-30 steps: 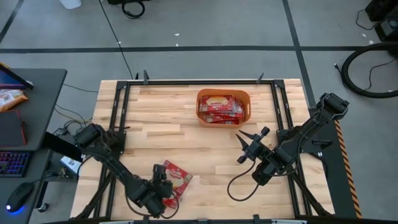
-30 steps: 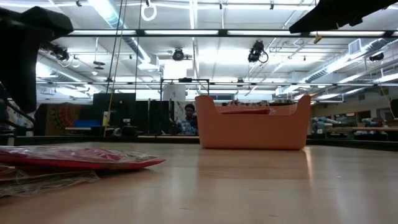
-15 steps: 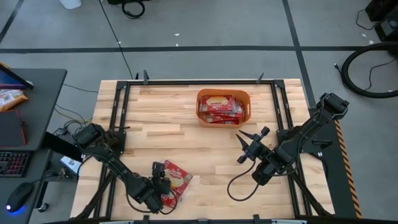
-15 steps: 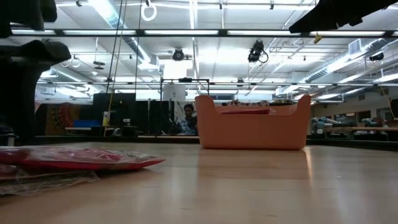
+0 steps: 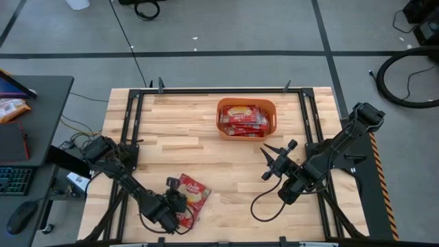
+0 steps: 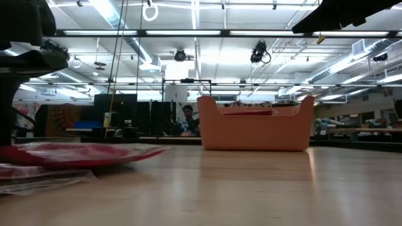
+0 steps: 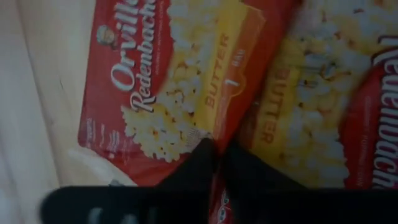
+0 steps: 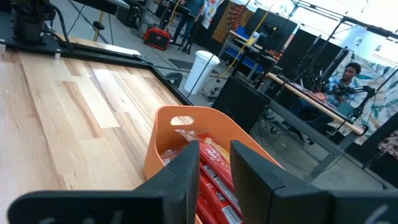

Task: Sort popcorn bags into baskets
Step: Put the red popcorn bag into the orange bin

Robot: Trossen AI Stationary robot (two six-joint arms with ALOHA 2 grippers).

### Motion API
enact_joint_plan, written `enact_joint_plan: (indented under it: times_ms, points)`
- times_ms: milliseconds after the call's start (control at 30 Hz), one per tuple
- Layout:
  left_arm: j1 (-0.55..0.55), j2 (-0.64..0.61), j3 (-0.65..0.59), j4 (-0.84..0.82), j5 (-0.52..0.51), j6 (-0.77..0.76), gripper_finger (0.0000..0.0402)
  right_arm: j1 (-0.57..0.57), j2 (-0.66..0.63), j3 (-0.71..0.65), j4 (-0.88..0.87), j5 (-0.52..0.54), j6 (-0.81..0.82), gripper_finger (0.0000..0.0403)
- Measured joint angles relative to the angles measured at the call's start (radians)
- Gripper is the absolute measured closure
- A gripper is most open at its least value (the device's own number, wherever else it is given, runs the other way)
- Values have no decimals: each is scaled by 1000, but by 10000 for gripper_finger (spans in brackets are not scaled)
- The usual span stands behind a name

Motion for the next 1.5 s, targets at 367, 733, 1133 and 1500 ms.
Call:
enact_joint_plan:
  times_ms: [367,733,1133,1500]
  points:
    - [146,-5,208,-176,-13,33,397,0,0,0,0,0,0,308]
    - [396,-7,528,-278,-213,257,400,0,0,0,0,0,-4,308]
    - [710,2,527,6,-206,637,399,0,0,0,2,1,-8,308]
    - [869,1,506,236,164,684,398,-3,0,0,5,9,-19,308]
